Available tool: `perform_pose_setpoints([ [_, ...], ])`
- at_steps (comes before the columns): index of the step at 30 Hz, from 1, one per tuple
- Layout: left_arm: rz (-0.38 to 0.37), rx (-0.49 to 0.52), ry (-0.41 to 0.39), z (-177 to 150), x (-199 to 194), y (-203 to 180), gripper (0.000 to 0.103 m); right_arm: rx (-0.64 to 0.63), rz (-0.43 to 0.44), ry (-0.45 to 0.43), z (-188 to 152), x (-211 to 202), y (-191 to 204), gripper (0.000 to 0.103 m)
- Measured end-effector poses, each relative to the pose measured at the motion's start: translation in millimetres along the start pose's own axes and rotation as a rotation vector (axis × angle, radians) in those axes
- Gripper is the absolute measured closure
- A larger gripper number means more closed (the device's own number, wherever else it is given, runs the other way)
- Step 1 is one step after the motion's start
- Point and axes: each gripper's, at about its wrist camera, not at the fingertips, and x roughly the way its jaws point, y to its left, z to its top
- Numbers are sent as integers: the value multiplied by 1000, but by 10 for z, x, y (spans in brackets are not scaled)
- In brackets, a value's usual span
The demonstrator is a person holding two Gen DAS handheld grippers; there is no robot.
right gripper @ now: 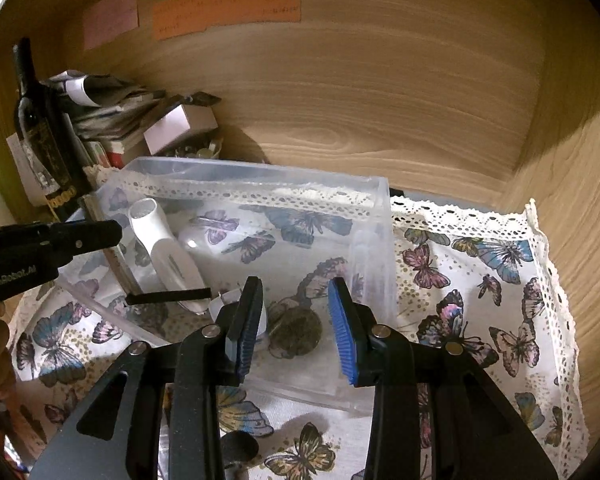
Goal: Organize rigid objects
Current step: 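Carry the cylinder with the left tool into the box while the right tool releases the spiky ball inside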
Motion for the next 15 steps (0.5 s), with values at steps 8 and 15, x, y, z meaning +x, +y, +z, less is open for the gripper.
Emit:
perform_pose_setpoints([
  [8, 33, -12, -56, 26, -242, 51, 59, 2, 6, -64, 34, -265, -11, 59],
  [15, 72, 16, -139, -41, -590, -50, 36, -12, 12, -103, -26, -499, 33, 53],
])
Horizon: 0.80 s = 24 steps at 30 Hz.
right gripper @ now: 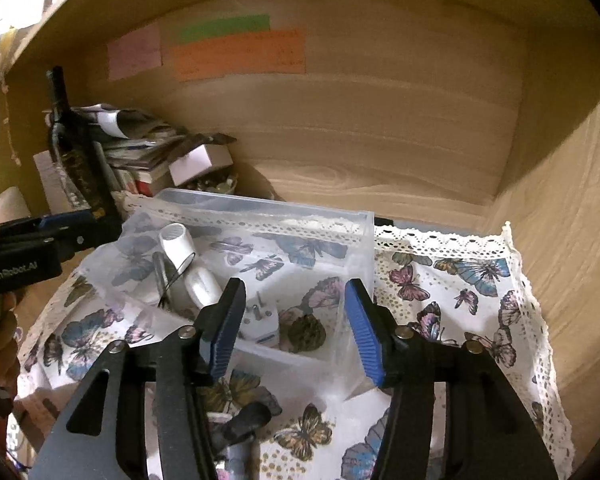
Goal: Organize rigid objects
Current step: 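Carry the cylinder with the left tool into the box while the right tool releases the spiky ball inside, then grasp the black microphone-shaped item with the right tool while the left tool grasps the labeled vial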
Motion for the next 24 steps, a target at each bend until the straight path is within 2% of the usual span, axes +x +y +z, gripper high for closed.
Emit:
perform_pose_setpoints([
  [5, 16, 22, -29, -89, -188, -48, 24, -7, 4, -13, -95, -158, 51, 49],
  [9, 21, 33, -19, -208, -248, -56, 19, -12, 18, 9, -212, -214, 72, 49],
  [15, 25, 35, 39, -409, -230, -4, 18, -20, 32, 78, -437, -151, 121, 49],
  [24, 28, 42, 150, -691, -37, 47, 18, 12, 109, 231, -721, 145, 231, 49],
])
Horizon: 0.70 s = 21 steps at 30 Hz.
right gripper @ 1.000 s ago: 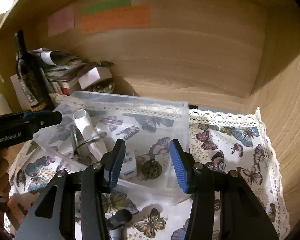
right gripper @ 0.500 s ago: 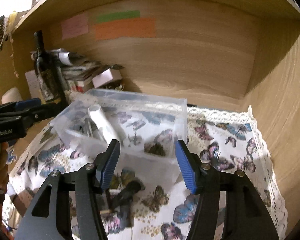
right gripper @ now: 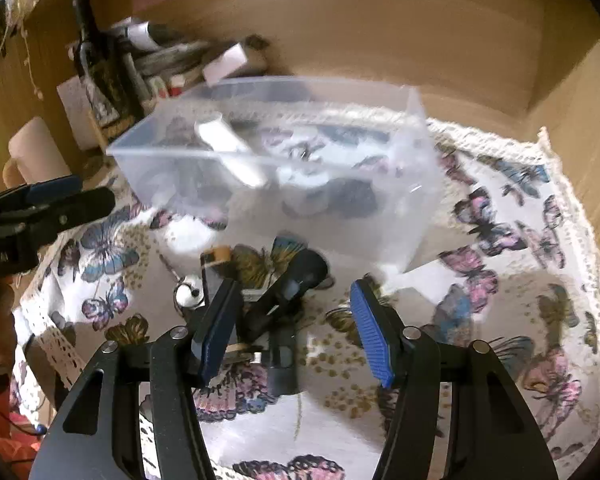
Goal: Organize rigid objects
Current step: 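Grasp the black microphone-shaped item with the right tool while the left tool grasps the labeled vial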
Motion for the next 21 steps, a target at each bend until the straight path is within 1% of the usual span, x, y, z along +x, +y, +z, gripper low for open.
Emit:
perform_pose_setpoints([
  [2, -1, 6, 22, -52, 46, -2, 18, 1, 3, 17, -1, 66, 16, 52],
  [4, -7, 9, 34, -87, 66, -3, 17, 4, 8, 32, 6, 118, 31, 61],
  [10, -37, -23, 61, -139, 122, -23, 18, 17, 42, 57, 36, 216, 49, 78],
  [13, -61, -31, 72, -129, 153, -70, 21, 14, 44, 41, 29, 200, 54, 80],
  [15, -77, -24, 76, -109, 163, -134, 26, 19, 42, 20, 21, 146, 34, 80],
  [21, -123, 13, 81, -45, 187, -418, 27, 43, 21, -35, 1, -37, -99, 80],
])
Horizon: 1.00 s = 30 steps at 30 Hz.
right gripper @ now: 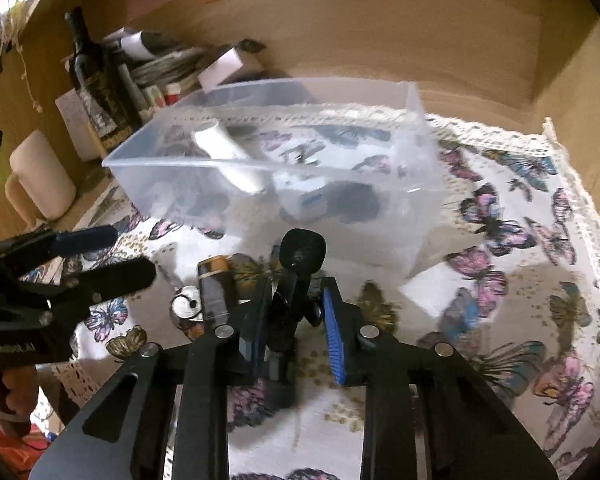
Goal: Organize rigid objects
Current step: 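Grasp the black microphone-shaped item with the right tool while the left tool grasps the labeled vial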
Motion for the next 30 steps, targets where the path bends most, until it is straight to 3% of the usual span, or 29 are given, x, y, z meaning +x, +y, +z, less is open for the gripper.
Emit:
perform_pose_setpoints([
  [11, -3, 54, 96, 41, 401, -480, 39, 59, -51, -96, -50, -346, -431, 80],
  [16, 63, 74, 121, -40, 510, -521, 44, 66, -18, -107, -96, -381, -503, 80],
  [21, 97, 97, 114, -75, 474, -521, 62, 64, 8, -110, -118, -358, -527, 80],
  [28, 85, 165, 100, -54, 476, -690, 81, 72, 30, -119, -148, -367, -531, 80],
  [30, 62, 171, 102, -43, 466, -716, 91, 71, 28, -123, -152, -384, -522, 80],
])
